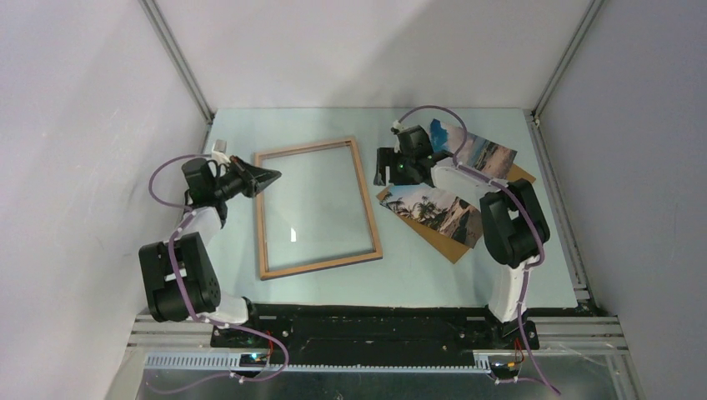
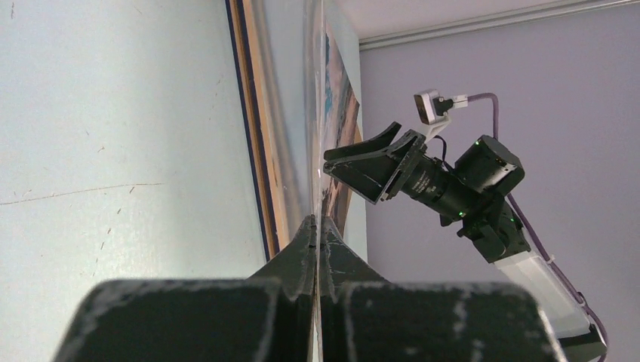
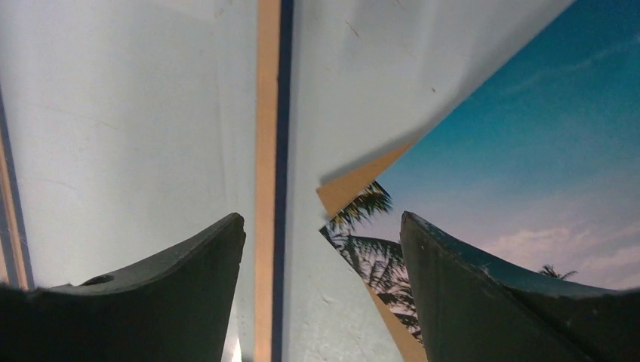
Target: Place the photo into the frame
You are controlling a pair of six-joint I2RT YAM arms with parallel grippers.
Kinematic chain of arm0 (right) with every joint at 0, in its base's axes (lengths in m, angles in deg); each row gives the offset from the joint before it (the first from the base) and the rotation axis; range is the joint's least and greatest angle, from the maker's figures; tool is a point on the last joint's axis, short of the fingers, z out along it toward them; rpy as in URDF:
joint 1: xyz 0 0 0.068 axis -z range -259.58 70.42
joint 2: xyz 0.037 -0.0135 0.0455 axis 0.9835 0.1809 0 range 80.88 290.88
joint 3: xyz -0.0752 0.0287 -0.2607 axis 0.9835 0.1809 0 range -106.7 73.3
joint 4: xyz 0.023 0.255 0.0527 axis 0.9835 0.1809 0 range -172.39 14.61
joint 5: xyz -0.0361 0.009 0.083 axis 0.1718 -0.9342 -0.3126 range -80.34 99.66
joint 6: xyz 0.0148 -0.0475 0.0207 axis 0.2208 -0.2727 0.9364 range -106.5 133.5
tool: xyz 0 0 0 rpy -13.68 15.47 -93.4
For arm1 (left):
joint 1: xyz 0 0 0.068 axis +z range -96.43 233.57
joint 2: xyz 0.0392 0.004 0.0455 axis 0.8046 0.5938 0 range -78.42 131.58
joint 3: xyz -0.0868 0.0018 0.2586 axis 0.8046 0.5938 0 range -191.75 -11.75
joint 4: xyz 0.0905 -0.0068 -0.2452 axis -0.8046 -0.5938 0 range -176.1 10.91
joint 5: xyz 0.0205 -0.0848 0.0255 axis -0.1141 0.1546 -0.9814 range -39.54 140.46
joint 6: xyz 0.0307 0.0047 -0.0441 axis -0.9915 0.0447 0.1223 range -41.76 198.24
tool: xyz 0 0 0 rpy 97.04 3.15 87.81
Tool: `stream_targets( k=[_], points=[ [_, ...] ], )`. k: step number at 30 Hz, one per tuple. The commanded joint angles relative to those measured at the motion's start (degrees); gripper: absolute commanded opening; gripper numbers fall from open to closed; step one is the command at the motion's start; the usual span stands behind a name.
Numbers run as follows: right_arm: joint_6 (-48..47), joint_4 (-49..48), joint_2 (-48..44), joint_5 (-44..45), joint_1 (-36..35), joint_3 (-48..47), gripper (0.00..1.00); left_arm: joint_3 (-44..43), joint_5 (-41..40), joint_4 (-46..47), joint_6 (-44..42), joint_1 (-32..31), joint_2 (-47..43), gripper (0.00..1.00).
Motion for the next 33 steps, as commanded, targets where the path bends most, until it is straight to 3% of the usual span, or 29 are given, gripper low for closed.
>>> stream_targets(
  k=[1,33],
  points=[
    [-1.96,-5.29,-4.44,-3.72,1.42,2.94,0.80,-1.95,1.49,3.28,-1.51,-0.93,0.11,0.00],
    [-3.45,-6.74,-6.18,-5.19,3.17,5.55,0.78,0.90,0.77,3.40,-4.47,-2.44,-0.70,0.00]
  ],
)
